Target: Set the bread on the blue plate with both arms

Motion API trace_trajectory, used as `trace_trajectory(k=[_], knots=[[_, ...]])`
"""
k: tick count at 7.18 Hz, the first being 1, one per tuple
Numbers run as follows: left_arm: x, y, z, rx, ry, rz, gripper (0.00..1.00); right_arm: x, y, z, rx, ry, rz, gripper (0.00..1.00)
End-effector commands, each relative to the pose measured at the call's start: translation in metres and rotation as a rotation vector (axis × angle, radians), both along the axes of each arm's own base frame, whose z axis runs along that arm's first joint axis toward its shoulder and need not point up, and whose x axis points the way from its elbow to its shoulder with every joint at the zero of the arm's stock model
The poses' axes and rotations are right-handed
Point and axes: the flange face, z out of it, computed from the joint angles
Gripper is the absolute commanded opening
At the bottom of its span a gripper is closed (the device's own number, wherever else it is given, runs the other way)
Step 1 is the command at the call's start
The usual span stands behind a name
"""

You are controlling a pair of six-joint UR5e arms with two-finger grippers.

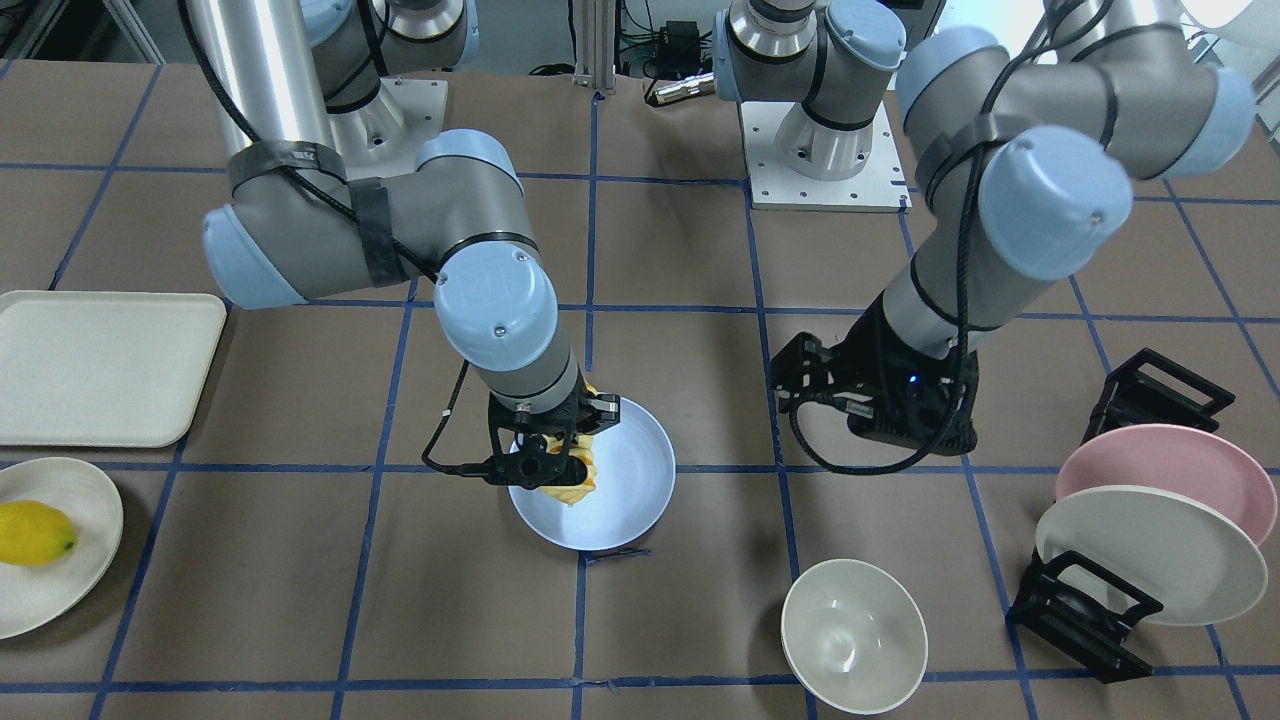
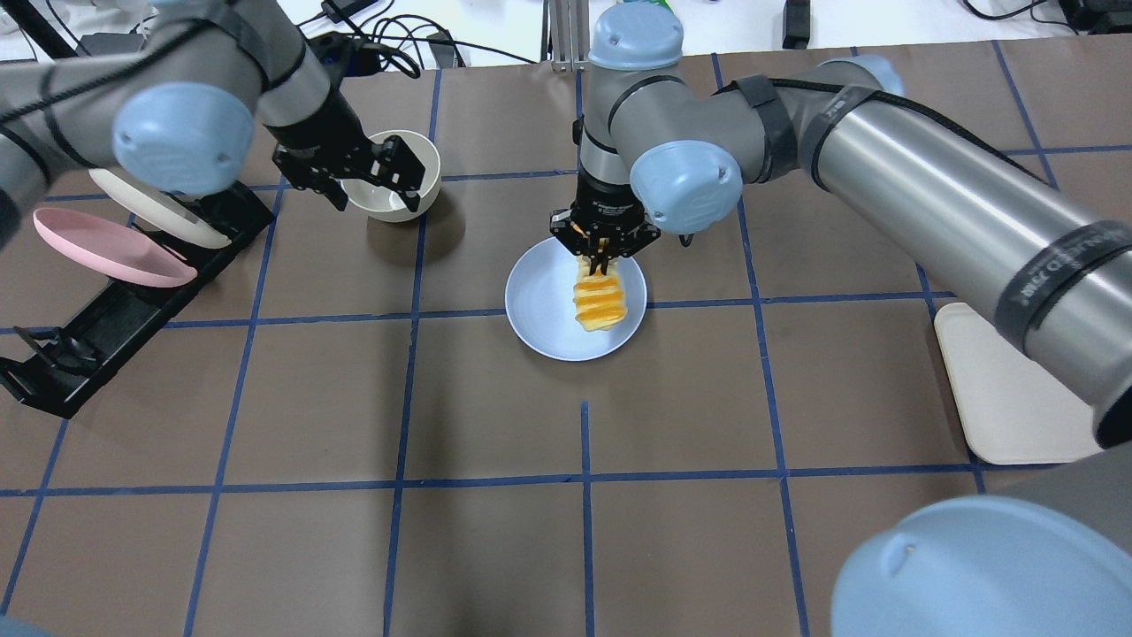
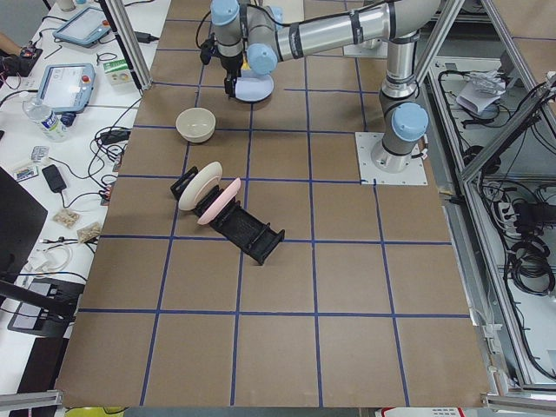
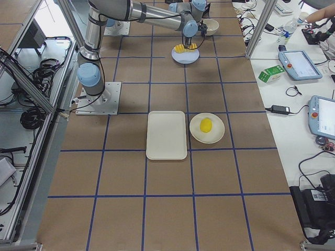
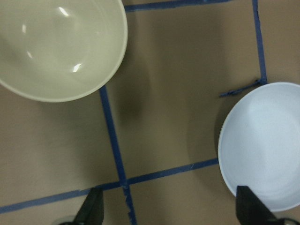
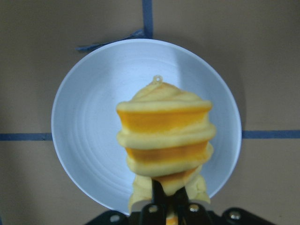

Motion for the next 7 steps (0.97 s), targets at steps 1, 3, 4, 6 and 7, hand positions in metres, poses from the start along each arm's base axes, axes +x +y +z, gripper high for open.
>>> trace_trajectory(k=[1, 3, 4, 6, 7], knots=[[-0.002, 0.048, 0.088, 0.043, -0.058, 0.111, 1.0, 0.024, 0.001, -0.028, -0.007, -0.018, -0.022, 0.04], [-0.006, 0.069, 0.107, 0.009, -0.098, 0.139, 1.0, 0.02, 0.012, -0.05, 0.037, 0.001, -0.034, 0.47], [-0.006, 0.073, 0.107, 0.0, -0.108, 0.104, 1.0, 0.019, 0.014, -0.052, 0.042, 0.003, -0.039, 0.99], [-0.006, 0.075, 0.114, -0.026, -0.103, 0.087, 1.0, 0.019, 0.013, -0.043, 0.034, -0.002, -0.036, 1.0], [-0.01, 0.076, 0.12, -0.047, -0.094, 0.112, 1.0, 0.015, 0.014, -0.02, 0.007, -0.005, -0.04, 1.0]])
